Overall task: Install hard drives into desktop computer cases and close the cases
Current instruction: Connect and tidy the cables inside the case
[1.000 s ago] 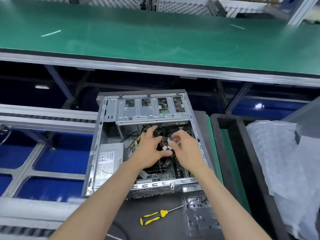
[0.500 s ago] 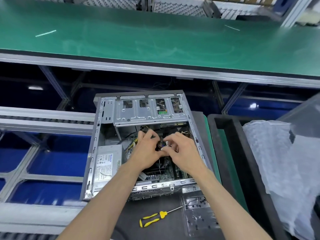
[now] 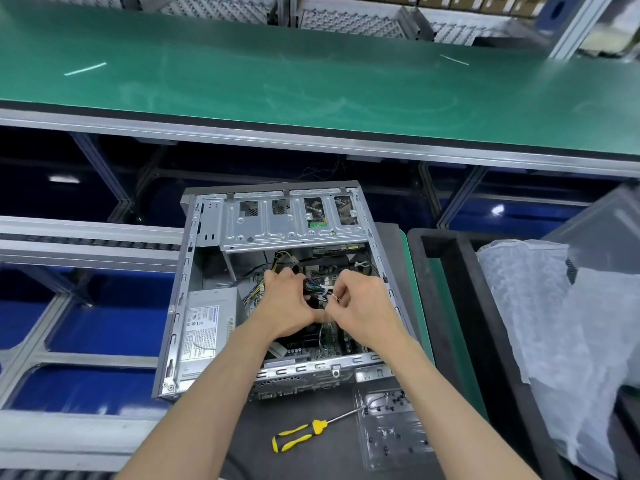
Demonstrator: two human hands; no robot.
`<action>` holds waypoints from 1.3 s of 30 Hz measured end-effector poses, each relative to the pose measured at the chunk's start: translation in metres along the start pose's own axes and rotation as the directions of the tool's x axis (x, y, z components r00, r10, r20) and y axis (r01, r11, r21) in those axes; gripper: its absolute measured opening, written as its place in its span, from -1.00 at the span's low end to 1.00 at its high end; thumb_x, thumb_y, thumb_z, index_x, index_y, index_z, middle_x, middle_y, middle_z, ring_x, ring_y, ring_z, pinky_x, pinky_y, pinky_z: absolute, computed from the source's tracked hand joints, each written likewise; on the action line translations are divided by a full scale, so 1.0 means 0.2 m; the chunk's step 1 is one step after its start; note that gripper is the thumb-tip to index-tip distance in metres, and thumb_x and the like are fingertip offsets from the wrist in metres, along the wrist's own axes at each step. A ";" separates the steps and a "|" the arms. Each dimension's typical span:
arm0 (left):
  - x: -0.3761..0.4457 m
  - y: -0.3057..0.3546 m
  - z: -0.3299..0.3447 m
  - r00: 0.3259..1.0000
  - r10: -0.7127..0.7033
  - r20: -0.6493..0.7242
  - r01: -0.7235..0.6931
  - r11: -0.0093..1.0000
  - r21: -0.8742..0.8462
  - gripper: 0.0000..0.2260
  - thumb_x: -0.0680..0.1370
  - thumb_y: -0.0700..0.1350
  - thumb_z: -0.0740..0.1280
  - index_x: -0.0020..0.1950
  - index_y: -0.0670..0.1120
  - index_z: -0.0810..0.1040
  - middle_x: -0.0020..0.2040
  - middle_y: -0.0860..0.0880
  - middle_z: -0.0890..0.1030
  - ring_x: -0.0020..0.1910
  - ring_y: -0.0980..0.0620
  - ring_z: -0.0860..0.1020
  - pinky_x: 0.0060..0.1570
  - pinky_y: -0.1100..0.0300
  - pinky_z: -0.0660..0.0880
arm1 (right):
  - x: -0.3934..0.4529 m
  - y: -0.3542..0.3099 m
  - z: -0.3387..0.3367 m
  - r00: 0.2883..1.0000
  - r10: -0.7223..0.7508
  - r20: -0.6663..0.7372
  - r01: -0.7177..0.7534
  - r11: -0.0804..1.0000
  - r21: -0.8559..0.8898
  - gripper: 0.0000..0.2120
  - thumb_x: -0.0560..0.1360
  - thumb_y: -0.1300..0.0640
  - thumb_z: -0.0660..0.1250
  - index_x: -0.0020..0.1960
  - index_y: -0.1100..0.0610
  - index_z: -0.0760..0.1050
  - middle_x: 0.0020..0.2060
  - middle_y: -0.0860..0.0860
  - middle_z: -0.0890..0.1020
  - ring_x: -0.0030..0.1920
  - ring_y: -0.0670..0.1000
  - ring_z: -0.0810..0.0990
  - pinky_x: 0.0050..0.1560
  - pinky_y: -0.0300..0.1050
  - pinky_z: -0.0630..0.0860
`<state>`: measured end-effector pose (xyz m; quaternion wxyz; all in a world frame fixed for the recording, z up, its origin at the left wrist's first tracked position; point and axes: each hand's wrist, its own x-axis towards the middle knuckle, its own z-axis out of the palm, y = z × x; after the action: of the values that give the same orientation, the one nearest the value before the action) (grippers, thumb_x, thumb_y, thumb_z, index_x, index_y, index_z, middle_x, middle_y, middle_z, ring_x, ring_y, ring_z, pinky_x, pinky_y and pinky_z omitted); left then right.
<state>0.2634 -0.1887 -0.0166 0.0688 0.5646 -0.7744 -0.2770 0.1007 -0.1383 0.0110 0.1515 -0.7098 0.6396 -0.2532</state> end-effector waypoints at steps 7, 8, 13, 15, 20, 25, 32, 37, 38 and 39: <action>0.01 -0.02 0.01 0.972 -0.104 -0.209 0.095 0.994 -0.053 -0.64 0.58 0.24 0.22 -0.09 -0.06 0.42 -0.09 -0.01 0.35 0.01 -0.06 0.19 0.14 -0.01 0.26 | 0.01 0.00 -0.01 0.948 0.008 0.317 -0.003 1.000 -0.017 -0.80 0.45 0.24 0.33 -0.03 0.06 0.68 -0.23 -0.10 0.63 -0.25 -0.10 0.57 -0.11 -0.17 0.57; 0.02 -0.03 0.02 0.968 -0.119 -0.222 0.116 0.993 -0.026 -0.62 0.59 0.25 0.19 -0.09 -0.06 0.42 -0.08 -0.03 0.37 0.00 -0.05 0.17 0.16 -0.02 0.24 | 0.01 0.00 0.00 0.920 0.015 0.391 0.008 0.998 -0.059 -0.76 0.45 0.25 0.31 -0.02 0.06 0.70 -0.18 -0.04 0.67 -0.20 -0.05 0.59 -0.06 -0.16 0.58; 0.04 -0.06 0.03 0.959 -0.112 -0.258 0.138 0.987 0.082 -0.58 0.59 0.29 0.15 -0.11 -0.06 0.45 -0.11 -0.05 0.43 -0.08 -0.03 0.16 0.13 -0.01 0.23 | 0.02 0.02 0.02 0.817 0.175 0.550 0.003 0.952 -0.308 -0.82 0.44 0.33 0.32 -0.04 0.13 0.60 -0.01 0.12 0.58 -0.09 0.13 0.56 -0.02 -0.01 0.59; 0.04 -0.06 0.03 0.956 -0.092 -0.277 0.135 0.981 0.139 -0.58 0.59 0.29 0.14 -0.14 -0.06 0.43 -0.12 -0.07 0.47 -0.12 -0.03 0.16 0.12 -0.01 0.20 | 0.01 0.03 0.02 0.804 0.198 0.560 0.075 0.901 -0.426 -0.84 0.48 0.37 0.29 -0.01 0.16 0.49 -0.01 0.13 0.48 -0.02 0.19 0.54 -0.11 -0.01 0.47; 0.06 -0.06 0.04 0.955 -0.088 -0.283 0.151 0.967 0.207 -0.52 0.61 0.28 0.13 -0.09 -0.11 0.56 -0.07 -0.14 0.59 -0.16 -0.03 0.20 0.16 -0.03 0.18 | 0.03 0.02 0.02 0.810 0.122 0.574 0.260 0.802 -0.538 -0.77 0.52 0.39 0.27 0.12 0.19 0.50 0.03 0.13 0.58 0.05 0.17 0.59 -0.06 -0.01 0.43; 0.06 -0.07 0.04 0.956 -0.095 -0.279 0.161 0.961 0.226 -0.49 0.61 0.29 0.12 -0.08 -0.12 0.58 -0.05 -0.15 0.60 -0.16 -0.04 0.20 0.16 -0.04 0.19 | 0.05 0.02 0.02 0.775 0.125 0.620 0.174 0.900 -0.399 -0.78 0.52 0.39 0.29 0.08 0.21 0.62 0.06 0.19 0.59 0.04 0.20 0.62 0.10 0.07 0.59; 0.07 -0.08 0.05 0.964 -0.111 -0.240 0.165 0.962 0.219 -0.53 0.60 0.31 0.10 -0.13 -0.06 0.48 -0.03 -0.14 0.59 -0.05 -0.10 0.31 0.21 -0.04 0.22 | 0.08 0.01 0.06 0.730 0.178 0.659 0.026 0.957 -0.288 -0.85 0.52 0.31 0.41 0.02 0.18 0.73 -0.07 0.13 0.72 0.03 0.10 0.65 0.15 -0.06 0.59; 0.07 -0.08 0.05 0.966 -0.123 -0.227 0.170 0.965 0.199 -0.47 0.60 0.32 0.10 -0.05 -0.12 0.58 0.00 -0.14 0.59 0.03 -0.13 0.37 0.22 -0.05 0.26 | 0.09 0.00 0.07 0.649 0.228 0.726 -0.028 0.961 -0.276 -0.80 0.50 0.36 0.38 0.03 0.19 0.72 -0.09 0.16 0.73 -0.12 0.19 0.70 0.04 0.01 0.65; 0.07 -0.08 0.05 0.967 -0.126 -0.223 0.171 0.966 0.195 -0.46 0.60 0.32 0.10 -0.05 -0.12 0.58 0.00 -0.15 0.59 0.03 -0.13 0.36 0.22 -0.05 0.26 | 0.09 0.00 0.07 0.650 0.230 0.725 -0.032 0.961 -0.275 -0.78 0.49 0.38 0.36 0.03 0.20 0.72 -0.11 0.16 0.73 -0.12 0.19 0.70 0.03 0.02 0.66; 0.07 -0.08 0.05 0.968 -0.129 -0.217 0.172 0.965 0.196 -0.46 0.60 0.32 0.10 -0.04 -0.13 0.58 0.01 -0.15 0.59 0.04 -0.14 0.38 0.22 -0.05 0.27 | 0.10 0.00 0.08 0.652 0.235 0.721 -0.037 0.959 -0.280 -0.77 0.49 0.39 0.35 0.03 0.20 0.72 -0.11 0.16 0.73 -0.12 0.18 0.70 0.04 0.01 0.66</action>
<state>0.2674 -0.2006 -0.0357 0.0649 0.6515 -0.7432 -0.1377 0.1106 -0.1591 0.0008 0.3321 -0.7132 0.5982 0.1521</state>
